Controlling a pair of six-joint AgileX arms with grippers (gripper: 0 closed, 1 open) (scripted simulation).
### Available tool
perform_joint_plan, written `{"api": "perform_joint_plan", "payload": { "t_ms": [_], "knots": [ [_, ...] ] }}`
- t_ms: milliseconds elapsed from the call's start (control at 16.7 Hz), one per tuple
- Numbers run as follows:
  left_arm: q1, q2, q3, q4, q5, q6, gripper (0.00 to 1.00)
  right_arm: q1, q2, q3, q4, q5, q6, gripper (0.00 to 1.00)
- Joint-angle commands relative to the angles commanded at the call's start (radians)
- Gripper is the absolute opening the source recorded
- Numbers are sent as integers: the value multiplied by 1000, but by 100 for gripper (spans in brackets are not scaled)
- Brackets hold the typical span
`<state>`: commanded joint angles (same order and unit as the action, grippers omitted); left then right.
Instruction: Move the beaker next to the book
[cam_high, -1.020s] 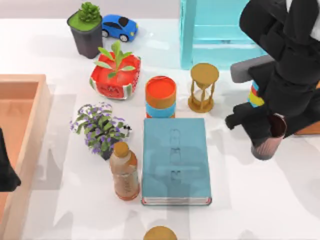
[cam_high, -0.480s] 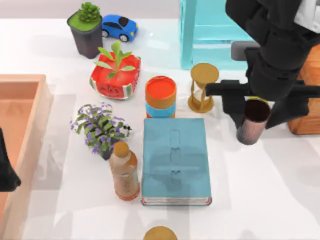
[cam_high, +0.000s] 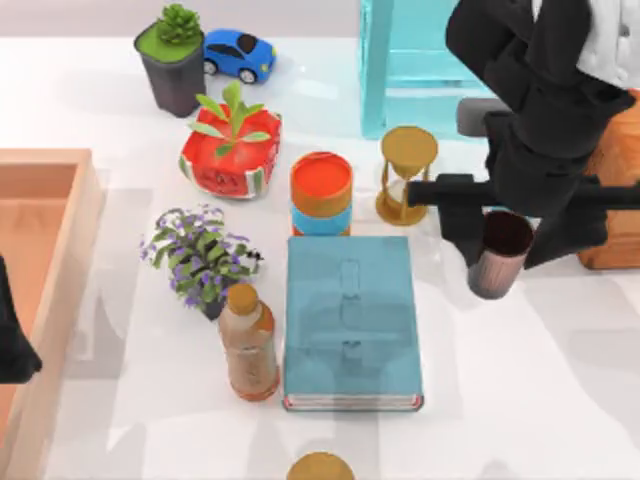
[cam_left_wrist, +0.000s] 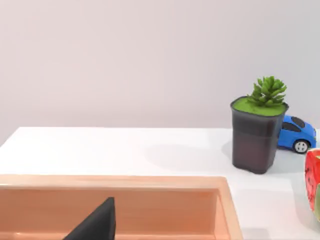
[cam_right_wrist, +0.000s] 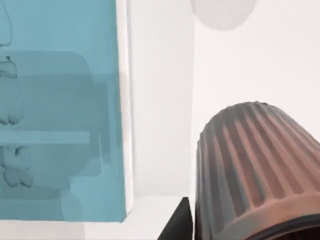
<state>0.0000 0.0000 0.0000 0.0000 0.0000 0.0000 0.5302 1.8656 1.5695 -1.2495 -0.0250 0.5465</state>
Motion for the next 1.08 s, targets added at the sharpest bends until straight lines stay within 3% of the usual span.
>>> {"api": "perform_joint_plan", "payload": {
  "t_ms": [240, 540, 1080],
  "knots": [
    [0, 0, 0, 0, 0, 0, 100, 4, 24, -119, 149, 0, 3, 0],
    [0, 0, 0, 0, 0, 0, 100, 4, 30, -142, 173, 1, 4, 0],
    [0, 0, 0, 0, 0, 0, 100, 4, 30, -142, 173, 1, 4, 68]
  ]
}}
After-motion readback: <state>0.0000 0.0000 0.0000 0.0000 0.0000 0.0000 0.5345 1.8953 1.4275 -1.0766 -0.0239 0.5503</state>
